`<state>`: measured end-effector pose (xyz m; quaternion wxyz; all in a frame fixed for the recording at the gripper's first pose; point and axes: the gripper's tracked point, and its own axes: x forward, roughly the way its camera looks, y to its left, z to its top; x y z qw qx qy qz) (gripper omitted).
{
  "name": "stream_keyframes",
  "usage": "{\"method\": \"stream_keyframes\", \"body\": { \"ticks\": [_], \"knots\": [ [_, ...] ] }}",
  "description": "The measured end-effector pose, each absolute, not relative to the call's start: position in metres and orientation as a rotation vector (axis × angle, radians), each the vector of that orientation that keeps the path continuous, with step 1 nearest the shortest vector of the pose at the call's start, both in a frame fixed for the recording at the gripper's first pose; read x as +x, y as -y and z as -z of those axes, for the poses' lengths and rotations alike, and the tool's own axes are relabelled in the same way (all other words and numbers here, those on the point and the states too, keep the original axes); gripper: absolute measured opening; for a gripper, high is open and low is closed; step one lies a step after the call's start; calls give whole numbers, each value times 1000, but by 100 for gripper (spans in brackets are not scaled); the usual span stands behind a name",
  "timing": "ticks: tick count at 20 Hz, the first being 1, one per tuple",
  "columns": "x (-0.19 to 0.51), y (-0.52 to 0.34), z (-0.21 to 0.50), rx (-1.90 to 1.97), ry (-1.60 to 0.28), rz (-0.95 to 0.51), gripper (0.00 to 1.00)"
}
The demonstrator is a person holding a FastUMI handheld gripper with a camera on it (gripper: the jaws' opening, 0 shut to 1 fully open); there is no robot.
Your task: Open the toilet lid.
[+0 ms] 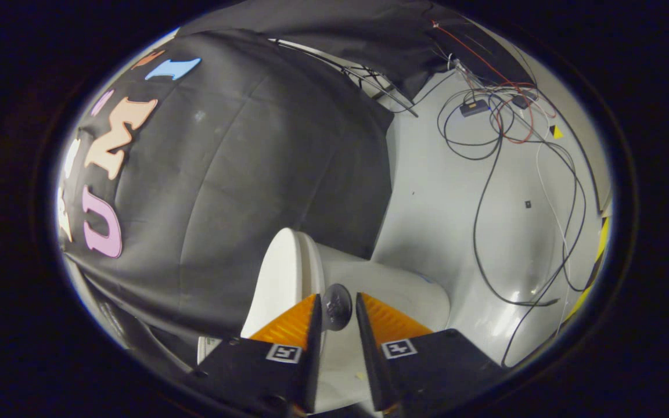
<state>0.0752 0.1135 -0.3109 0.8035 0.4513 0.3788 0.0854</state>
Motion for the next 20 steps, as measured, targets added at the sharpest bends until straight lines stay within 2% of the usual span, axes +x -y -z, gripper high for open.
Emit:
{"method": "stream_keyframes", "body": {
  "ticks": [2, 6, 11, 20],
  "knots": [
    [74, -108, 312, 948, -808, -187, 20],
    [77, -111, 303, 1006, -791, -214, 7],
    [74, -115, 273, 973, -718, -277, 1],
    [72, -137, 191, 721, -615, -442, 0]
  ]
}}
